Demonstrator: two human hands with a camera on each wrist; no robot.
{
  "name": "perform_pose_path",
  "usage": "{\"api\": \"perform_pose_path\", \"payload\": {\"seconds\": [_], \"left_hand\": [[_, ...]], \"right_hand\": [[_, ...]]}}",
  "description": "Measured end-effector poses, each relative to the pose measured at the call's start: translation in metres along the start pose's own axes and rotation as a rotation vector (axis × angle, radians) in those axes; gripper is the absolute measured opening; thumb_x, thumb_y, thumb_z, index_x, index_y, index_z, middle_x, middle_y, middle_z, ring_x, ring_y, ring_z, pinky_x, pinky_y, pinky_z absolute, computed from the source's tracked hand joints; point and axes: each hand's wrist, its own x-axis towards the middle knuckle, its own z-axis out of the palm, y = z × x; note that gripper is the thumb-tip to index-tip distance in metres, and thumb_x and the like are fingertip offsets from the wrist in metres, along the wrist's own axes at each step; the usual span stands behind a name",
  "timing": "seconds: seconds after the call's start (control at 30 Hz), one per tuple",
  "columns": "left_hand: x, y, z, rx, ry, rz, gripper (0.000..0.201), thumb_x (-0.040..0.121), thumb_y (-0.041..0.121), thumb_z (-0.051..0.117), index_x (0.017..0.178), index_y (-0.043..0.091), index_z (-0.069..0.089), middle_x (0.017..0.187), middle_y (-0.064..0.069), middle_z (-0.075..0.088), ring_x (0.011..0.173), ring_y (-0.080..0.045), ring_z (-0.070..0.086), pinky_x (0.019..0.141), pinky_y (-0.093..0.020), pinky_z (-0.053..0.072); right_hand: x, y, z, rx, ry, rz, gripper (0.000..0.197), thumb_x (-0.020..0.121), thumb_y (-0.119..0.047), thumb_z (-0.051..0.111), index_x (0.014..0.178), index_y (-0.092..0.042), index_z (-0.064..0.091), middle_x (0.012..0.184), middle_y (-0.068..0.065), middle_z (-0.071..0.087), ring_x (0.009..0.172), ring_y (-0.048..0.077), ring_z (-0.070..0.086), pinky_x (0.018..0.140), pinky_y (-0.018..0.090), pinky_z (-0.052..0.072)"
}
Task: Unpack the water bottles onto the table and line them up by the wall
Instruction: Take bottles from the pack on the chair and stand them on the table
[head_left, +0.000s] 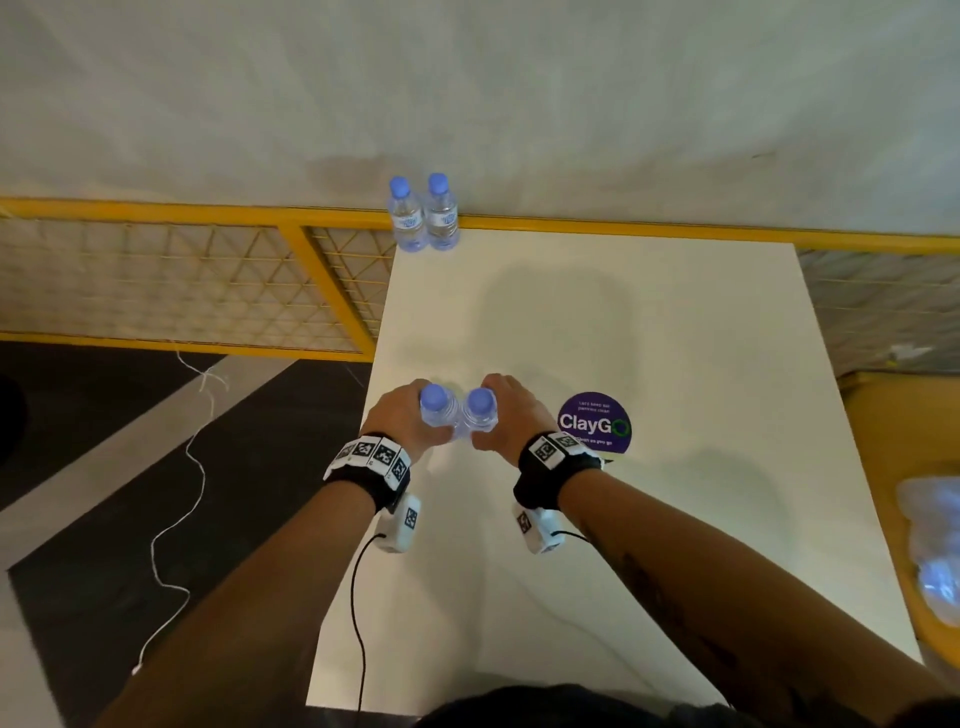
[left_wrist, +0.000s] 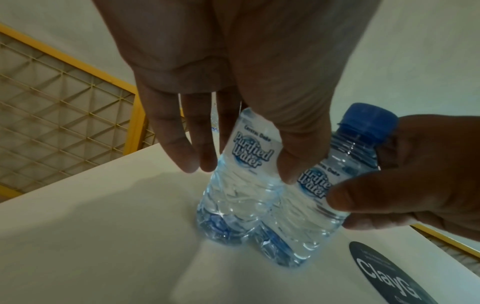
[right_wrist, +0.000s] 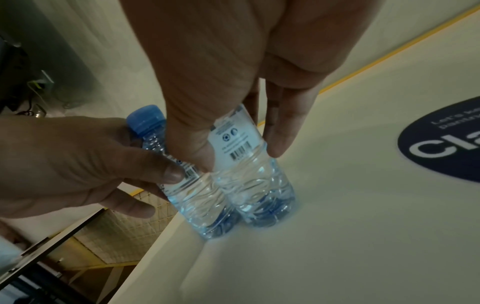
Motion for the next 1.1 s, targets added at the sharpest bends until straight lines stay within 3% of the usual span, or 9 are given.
{"api": "perform_pose_path", "payload": {"seconds": [0.33, 0.47, 0.53, 0.6, 0.73, 0.8, 0.9, 1.0, 1.1], "left_hand": [[0.000, 0.006, 0.007, 0.016, -0.006, 0.041, 0.044, 0.071, 0.056, 0.078, 0.107, 0.037, 0.060, 0.103, 0.009, 0.069, 0.096, -0.024, 0.070, 0.091, -0.036, 0.056], [-0.008, 0.013, 0.004, -0.039, -0.021, 0.014, 0.087, 0.070, 0.053, 0.086, 0.145, 0.031, 0.049, 0.136, -0.002, 0.064, 0.120, -0.030, 0.064, 0.105, -0.045, 0.052], [-0.021, 0.015, 0.000, -0.079, 0.069, 0.010, 0.124, 0.062, 0.055, 0.093, 0.162, 0.030, 0.023, 0.157, -0.007, 0.044, 0.140, -0.033, 0.049, 0.112, -0.051, 0.046], [-0.041, 0.024, -0.002, -0.048, 0.243, 0.044, 0.133, 0.060, 0.061, 0.092, 0.163, 0.031, 0.013, 0.163, -0.008, 0.030, 0.148, -0.032, 0.036, 0.113, -0.052, 0.045], [-0.093, 0.081, 0.006, -0.081, 0.489, 0.263, 0.097, 0.067, 0.060, 0.085, 0.148, 0.025, 0.044, 0.142, -0.002, 0.048, 0.128, -0.023, 0.047, 0.097, -0.042, 0.049], [-0.108, 0.121, 0.027, -0.178, 0.397, 0.412, 0.064, 0.073, 0.059, 0.075, 0.124, 0.023, 0.063, 0.115, 0.006, 0.060, 0.106, -0.016, 0.057, 0.088, -0.037, 0.052], [-0.125, 0.193, 0.079, -0.189, 0.003, 0.561, 0.036, 0.080, 0.056, 0.063, 0.098, 0.026, 0.072, 0.092, 0.014, 0.066, 0.087, -0.006, 0.064, 0.084, -0.038, 0.057], [-0.142, 0.273, 0.145, -0.085, -0.331, 0.677, 0.029, 0.086, 0.051, 0.066, 0.097, 0.025, 0.072, 0.094, 0.009, 0.072, 0.086, -0.008, 0.069, 0.083, -0.038, 0.059], [-0.161, 0.351, 0.211, -0.002, -0.509, 0.742, 0.030, 0.090, 0.048, 0.071, 0.105, 0.023, 0.074, 0.101, 0.005, 0.076, 0.089, -0.013, 0.071, 0.087, -0.035, 0.059]], "right_hand": [[-0.005, 0.013, -0.005, -0.017, 0.007, -0.002, 0.061, 0.064, -0.033, 0.081, 0.111, -0.026, 0.043, 0.108, -0.007, 0.052, 0.089, 0.023, 0.062, 0.071, 0.035, 0.050], [-0.015, 0.019, -0.014, -0.018, -0.033, 0.008, 0.085, 0.064, -0.040, 0.085, 0.132, -0.027, 0.036, 0.128, -0.006, 0.051, 0.105, 0.024, 0.063, 0.085, 0.043, 0.055], [-0.024, 0.028, -0.023, 0.033, -0.028, 0.026, 0.101, 0.063, -0.045, 0.087, 0.143, -0.024, 0.029, 0.139, -0.002, 0.047, 0.113, 0.023, 0.060, 0.093, 0.045, 0.053], [-0.041, 0.046, -0.037, 0.096, -0.016, 0.035, 0.098, 0.065, -0.048, 0.086, 0.143, -0.023, 0.032, 0.139, -0.002, 0.047, 0.117, 0.020, 0.057, 0.097, 0.039, 0.050], [-0.102, 0.104, -0.077, 0.171, 0.034, 0.059, 0.073, 0.071, -0.049, 0.083, 0.132, -0.023, 0.052, 0.124, -0.006, 0.058, 0.106, 0.013, 0.062, 0.089, 0.027, 0.050], [-0.144, 0.147, -0.097, 0.216, 0.074, 0.101, 0.051, 0.075, -0.045, 0.082, 0.116, -0.022, 0.063, 0.111, -0.007, 0.065, 0.093, 0.010, 0.067, 0.078, 0.022, 0.053], [-0.214, 0.221, -0.123, 0.255, 0.159, 0.242, 0.027, 0.080, -0.040, 0.079, 0.099, -0.025, 0.067, 0.096, -0.012, 0.070, 0.082, 0.001, 0.069, 0.069, 0.018, 0.052], [-0.289, 0.298, -0.146, 0.285, 0.278, 0.432, 0.013, 0.084, -0.030, 0.077, 0.093, -0.026, 0.068, 0.091, -0.012, 0.072, 0.080, 0.002, 0.071, 0.064, 0.014, 0.048], [-0.359, 0.368, -0.166, 0.285, 0.457, 0.648, 0.007, 0.085, -0.028, 0.075, 0.086, -0.024, 0.070, 0.086, -0.006, 0.074, 0.080, 0.014, 0.071, 0.070, 0.027, 0.049]]}}
